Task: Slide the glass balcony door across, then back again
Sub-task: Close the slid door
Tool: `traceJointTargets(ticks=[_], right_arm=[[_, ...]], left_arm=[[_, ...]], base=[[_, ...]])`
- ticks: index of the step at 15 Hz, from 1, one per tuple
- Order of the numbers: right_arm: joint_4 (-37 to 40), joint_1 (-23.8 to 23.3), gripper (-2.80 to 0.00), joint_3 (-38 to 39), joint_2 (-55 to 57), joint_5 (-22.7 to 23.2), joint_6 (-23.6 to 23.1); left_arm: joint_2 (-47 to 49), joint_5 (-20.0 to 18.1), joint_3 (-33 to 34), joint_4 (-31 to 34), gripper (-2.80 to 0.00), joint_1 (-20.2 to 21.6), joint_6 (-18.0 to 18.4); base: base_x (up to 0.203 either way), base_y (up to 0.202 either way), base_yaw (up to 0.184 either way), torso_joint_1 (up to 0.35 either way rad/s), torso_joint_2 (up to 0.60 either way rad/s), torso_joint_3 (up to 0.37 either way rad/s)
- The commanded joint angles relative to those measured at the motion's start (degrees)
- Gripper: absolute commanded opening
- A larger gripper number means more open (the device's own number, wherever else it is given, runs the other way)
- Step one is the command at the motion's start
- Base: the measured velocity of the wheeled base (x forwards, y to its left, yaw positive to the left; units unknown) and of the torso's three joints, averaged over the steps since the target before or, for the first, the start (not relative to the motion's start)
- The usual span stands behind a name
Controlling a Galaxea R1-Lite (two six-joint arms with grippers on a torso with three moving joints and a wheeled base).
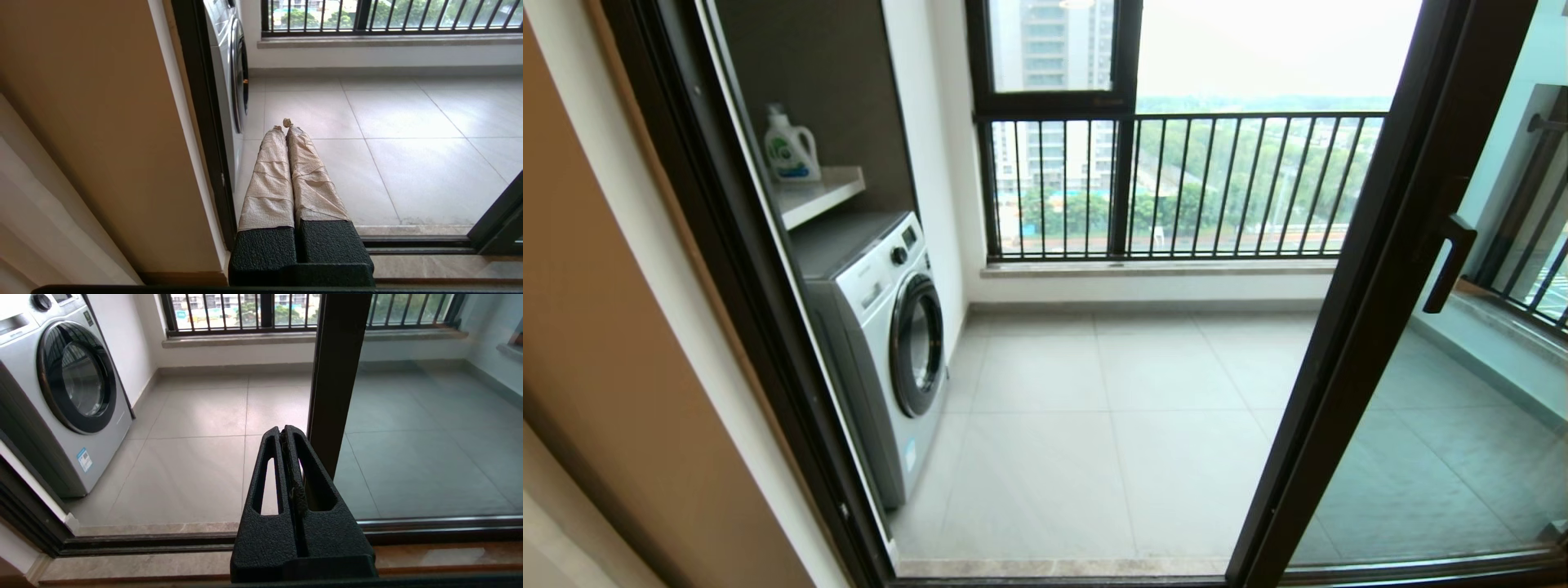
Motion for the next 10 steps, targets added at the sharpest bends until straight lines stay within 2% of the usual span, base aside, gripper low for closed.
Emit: traceJointTargets(ticks=[1,4,10], right_arm=[[-1.09,0.02,-2.80,-0.14,-0.08,1.02,-1.22],[-0.74,0.02,-2.80,-7.33,6.52,4.52,1.21],[-0.92,1.05,-2.80,-29.45,39.56,6.73,3.77]], left_arm=[[0.09,0.95,0.00,-0.01,-2.80,0.00,-1.20],[0.09,0.95,0.00,-0.18,-2.80,0.00,-1.46],[0.09,0.95,0.00,-0.18,-2.80,0.00,-1.46]], base=[[0.000,0.000,0.000,0.000,0.00,0.000],[0.000,0.000,0.000,0.000,0.00,0.000],[0.000,0.000,0.000,0.000,0.00,0.000]])
